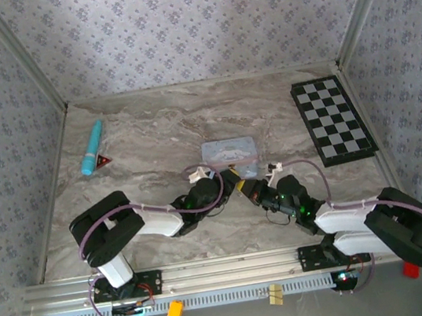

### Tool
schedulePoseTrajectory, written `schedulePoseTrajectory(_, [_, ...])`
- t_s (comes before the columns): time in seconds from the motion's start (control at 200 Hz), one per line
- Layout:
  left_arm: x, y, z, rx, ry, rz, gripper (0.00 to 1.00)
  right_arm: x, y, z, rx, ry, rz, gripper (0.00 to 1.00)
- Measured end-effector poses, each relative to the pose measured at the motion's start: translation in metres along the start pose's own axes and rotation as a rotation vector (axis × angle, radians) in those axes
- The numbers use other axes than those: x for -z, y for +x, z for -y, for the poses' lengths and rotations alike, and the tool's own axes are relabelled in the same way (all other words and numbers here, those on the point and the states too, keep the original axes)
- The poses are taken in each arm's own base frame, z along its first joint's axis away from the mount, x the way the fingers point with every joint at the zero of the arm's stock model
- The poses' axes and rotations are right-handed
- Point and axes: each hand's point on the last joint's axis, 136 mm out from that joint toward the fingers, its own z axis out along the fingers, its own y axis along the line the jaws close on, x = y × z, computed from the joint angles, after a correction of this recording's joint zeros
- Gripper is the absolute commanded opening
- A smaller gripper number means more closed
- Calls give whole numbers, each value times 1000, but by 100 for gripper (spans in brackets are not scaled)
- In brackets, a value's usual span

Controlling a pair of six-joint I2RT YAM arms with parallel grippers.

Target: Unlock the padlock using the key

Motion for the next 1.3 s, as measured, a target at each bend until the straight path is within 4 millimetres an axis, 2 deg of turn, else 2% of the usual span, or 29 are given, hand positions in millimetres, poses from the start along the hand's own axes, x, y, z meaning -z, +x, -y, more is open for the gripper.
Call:
schedulePoseTrajectory(0.26, [-1,4,-4,5,-12,-19,0,1,3,5,2,19,-2,0])
schedulePoseTrajectory(0.475, [-1,5,-8,16,-18,-26,0,2,5,7,3,28,-6,12])
schedulePoseTrajectory(0.715, [1,17,-11,23,-25,-88,0,5,5,11,8,35,5,18])
schedulePoseTrajectory(1.054, [3,23,-10,37,-18,-116,0,13,1,12,22,42,34,35])
schedulePoseTrajectory(1.299, [5,29,-9,54,-13,-153,0,21,-4,12,29,47,62,40])
